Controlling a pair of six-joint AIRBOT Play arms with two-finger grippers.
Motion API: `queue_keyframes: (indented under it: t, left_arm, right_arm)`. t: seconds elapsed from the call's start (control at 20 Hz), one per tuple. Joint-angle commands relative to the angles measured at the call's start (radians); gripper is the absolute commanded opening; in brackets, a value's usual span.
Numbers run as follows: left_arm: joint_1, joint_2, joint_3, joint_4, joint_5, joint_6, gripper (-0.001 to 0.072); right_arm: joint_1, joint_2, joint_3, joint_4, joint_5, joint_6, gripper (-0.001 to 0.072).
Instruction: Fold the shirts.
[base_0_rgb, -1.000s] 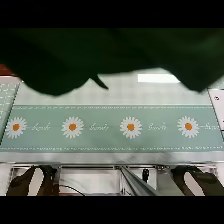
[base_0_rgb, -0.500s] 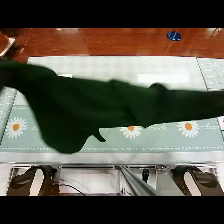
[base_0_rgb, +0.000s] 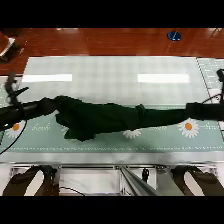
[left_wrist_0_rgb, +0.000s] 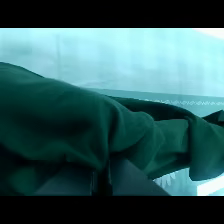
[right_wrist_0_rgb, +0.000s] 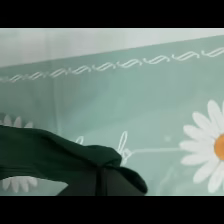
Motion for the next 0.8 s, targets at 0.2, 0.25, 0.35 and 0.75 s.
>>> queue_keyframes:
  t: [0.2, 0.25, 0.35, 0.75]
  left_arm:
    - [-0.074, -0.392, 0.167, -0.006, 0.04, 0.022, 0.0509]
    - [-0.056, -0.415, 0.212, 0.04, -0.043, 0.022, 0.0509]
    - [0.015, -0.421, 0.292, 0.166, -0.208, 0.022, 0.0509]
    - [0.365, -0.112, -0.034, 0.19, -0.251, -0.027, 0.0507]
  right_arm:
    - [-0.011, -0.482, 0.201, 0.111, -0.063, -0.008, 0.0412]
    - [-0.011, -0.507, 0.252, 0.098, -0.013, -0.014, 0.0412]
    - [-0.013, -0.505, 0.364, -0.034, 0.089, -0.055, 0.0412]
    - [-0.327, -0.174, -0.025, 0.147, -0.053, -0.089, 0.0412]
